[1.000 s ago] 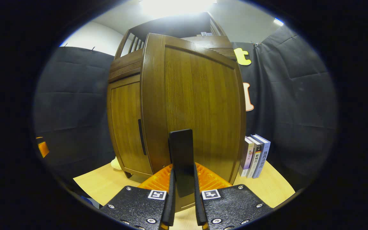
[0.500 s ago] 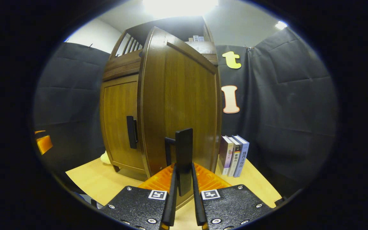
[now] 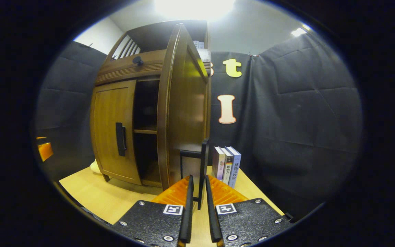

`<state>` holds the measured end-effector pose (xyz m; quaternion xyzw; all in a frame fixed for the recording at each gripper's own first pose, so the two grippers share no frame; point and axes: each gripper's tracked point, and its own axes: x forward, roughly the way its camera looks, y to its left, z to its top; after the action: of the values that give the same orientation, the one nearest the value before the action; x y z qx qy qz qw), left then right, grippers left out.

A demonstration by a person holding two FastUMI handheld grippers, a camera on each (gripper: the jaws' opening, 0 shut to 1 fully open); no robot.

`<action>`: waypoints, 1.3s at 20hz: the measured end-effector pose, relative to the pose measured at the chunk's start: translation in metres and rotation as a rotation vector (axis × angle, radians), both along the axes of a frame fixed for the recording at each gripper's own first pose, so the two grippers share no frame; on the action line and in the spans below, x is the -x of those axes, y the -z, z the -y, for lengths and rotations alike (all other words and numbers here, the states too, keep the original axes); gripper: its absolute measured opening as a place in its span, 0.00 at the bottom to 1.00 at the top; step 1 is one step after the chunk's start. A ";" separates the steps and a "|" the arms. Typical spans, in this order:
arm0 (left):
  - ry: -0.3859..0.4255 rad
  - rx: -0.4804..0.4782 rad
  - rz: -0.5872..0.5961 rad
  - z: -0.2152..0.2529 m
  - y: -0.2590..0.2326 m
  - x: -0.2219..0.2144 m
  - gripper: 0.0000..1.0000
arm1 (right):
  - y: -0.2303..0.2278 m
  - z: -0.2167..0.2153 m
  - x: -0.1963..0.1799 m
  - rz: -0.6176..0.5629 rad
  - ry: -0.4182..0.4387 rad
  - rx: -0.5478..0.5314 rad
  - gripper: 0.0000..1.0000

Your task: Open the right door of the double-door shoe cabinet with the right hand, and open the left door with the left hand.

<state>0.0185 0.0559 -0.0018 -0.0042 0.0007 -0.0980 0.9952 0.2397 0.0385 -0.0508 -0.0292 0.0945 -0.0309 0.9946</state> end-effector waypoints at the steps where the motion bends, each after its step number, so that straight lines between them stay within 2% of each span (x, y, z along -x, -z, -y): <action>1: 0.011 0.001 -0.001 0.002 0.001 -0.001 0.90 | 0.000 0.009 0.004 0.000 0.022 -0.007 0.22; 2: 0.021 0.004 -0.003 0.003 0.003 -0.001 0.87 | -0.001 0.017 0.007 0.000 0.045 -0.014 0.19; 3: 0.032 0.009 -0.007 0.005 0.003 -0.002 0.87 | -0.001 0.024 0.013 -0.002 0.068 -0.013 0.25; 6: 0.064 0.018 -0.003 0.017 0.002 -0.015 0.90 | -0.007 0.052 0.031 0.002 0.137 0.019 0.23; 8: 0.083 0.017 0.006 0.024 -0.001 -0.029 0.87 | -0.015 0.058 0.046 0.007 0.142 -0.011 0.28; 9: 0.090 0.013 0.013 0.025 -0.003 -0.037 0.84 | -0.015 0.057 0.054 0.013 0.141 -0.027 0.41; 12: 0.097 0.017 0.020 0.032 -0.004 -0.064 0.88 | -0.022 0.073 0.074 0.034 0.190 0.002 0.79; 13: 0.098 0.022 0.021 0.033 -0.005 -0.073 0.84 | -0.023 0.073 0.082 0.040 0.204 0.012 0.92; 15: 0.095 0.028 0.022 0.036 -0.007 -0.098 0.90 | -0.025 0.071 0.085 0.045 0.216 0.022 0.92; 16: 0.096 0.030 0.027 0.040 -0.008 -0.111 0.87 | -0.025 0.071 0.086 0.043 0.221 0.025 0.92; 18: 0.094 0.028 0.042 0.046 -0.013 -0.134 0.90 | -0.023 0.073 0.088 0.031 0.235 0.028 0.92; 19: 0.088 0.030 0.048 0.045 -0.016 -0.145 0.84 | -0.022 0.073 0.090 0.026 0.244 0.026 0.92; 22: 0.085 0.042 0.060 0.049 -0.016 -0.177 0.87 | -0.017 0.073 0.098 0.004 0.272 0.024 0.94; 24: 0.088 0.043 0.045 0.056 -0.010 -0.197 0.84 | -0.013 0.074 0.107 -0.012 0.287 0.022 0.94; 25: 0.090 0.046 0.035 0.059 -0.006 -0.205 0.90 | -0.010 0.074 0.111 -0.016 0.293 0.020 0.92; 26: 0.091 0.047 0.026 0.061 -0.001 -0.214 0.88 | -0.008 0.074 0.115 -0.021 0.298 0.018 0.92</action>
<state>0.2329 -0.0054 -0.0006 -0.0260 -0.0145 -0.1433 0.9892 0.1248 -0.0351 -0.0431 -0.0238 0.1080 -0.1789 0.9776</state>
